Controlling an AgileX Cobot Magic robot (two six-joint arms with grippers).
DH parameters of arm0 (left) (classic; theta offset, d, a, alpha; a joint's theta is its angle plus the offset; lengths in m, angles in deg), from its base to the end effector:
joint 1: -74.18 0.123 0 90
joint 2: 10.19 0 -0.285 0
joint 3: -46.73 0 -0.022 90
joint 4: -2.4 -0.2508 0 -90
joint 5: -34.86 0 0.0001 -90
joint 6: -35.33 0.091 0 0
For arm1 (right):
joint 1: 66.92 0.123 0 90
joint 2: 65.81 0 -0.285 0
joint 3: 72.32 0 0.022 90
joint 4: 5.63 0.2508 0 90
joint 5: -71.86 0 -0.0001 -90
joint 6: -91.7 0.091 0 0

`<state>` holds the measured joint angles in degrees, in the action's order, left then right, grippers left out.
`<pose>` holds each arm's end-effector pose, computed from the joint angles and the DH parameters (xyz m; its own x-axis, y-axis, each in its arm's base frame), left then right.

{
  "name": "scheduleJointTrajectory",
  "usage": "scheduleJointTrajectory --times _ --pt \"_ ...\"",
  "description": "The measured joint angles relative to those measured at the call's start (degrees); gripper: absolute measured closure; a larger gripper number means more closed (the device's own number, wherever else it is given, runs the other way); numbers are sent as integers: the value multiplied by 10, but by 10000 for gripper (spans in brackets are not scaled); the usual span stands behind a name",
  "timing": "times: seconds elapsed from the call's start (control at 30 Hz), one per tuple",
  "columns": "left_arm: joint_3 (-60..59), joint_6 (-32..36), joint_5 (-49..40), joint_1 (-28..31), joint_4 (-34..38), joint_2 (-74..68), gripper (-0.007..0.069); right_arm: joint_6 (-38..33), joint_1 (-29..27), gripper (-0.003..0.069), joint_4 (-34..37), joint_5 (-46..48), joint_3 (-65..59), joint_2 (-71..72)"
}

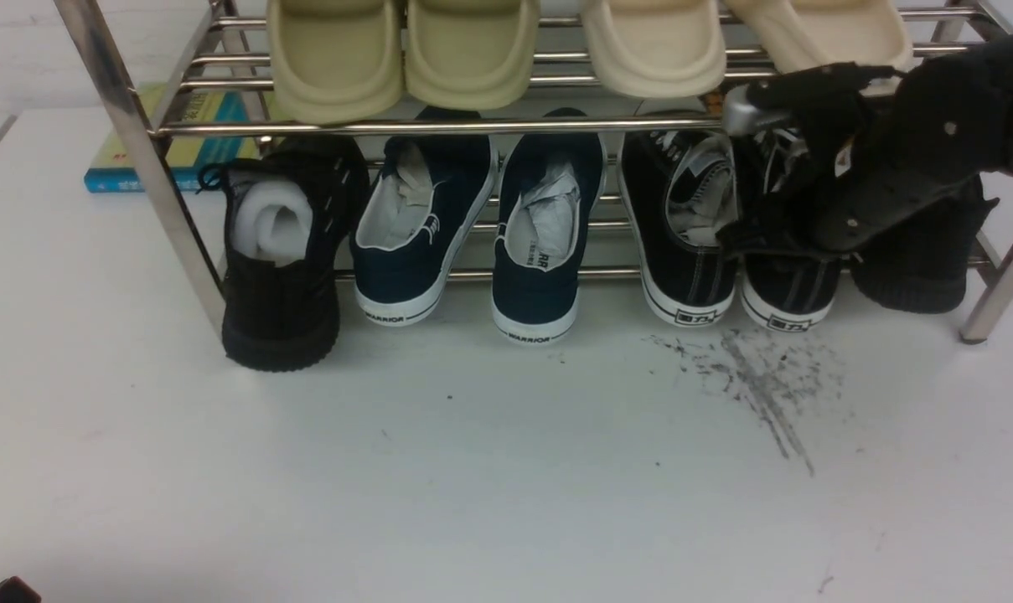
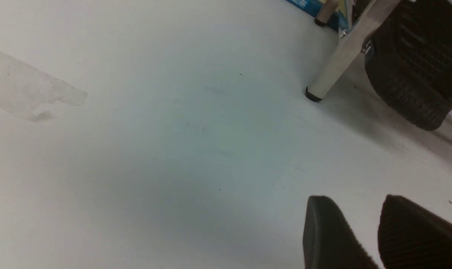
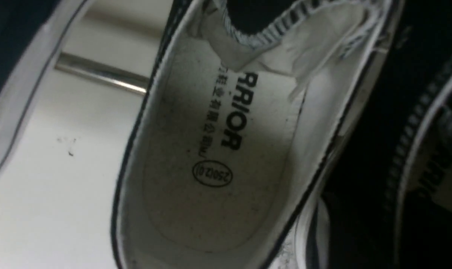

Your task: Take the shoes off the shelf with your hand on the white table.

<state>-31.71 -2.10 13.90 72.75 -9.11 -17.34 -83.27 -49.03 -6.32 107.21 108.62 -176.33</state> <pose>0.0529 0.0052 0.1743 -0.2291 -0.4420 -0.8672 -0.1639 0.8957 -0.4132 0.3768 0.1210 0.2521 -0.8001 -0.1764 -0.5733 -0.2418 0.9695 0.0391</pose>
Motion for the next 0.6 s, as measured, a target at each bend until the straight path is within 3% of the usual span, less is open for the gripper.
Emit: scheduleJointTrajectory --times 0.17,0.37,0.6 --pt "0 0 -3 0 -20 0 383 0 3 645 -15 25 0 15" --pt "0 0 -6 0 -66 0 383 0 2 649 -25 128 -2 94" --pt "0 0 -10 0 -91 0 383 -11 1 649 45 287 -2 216"
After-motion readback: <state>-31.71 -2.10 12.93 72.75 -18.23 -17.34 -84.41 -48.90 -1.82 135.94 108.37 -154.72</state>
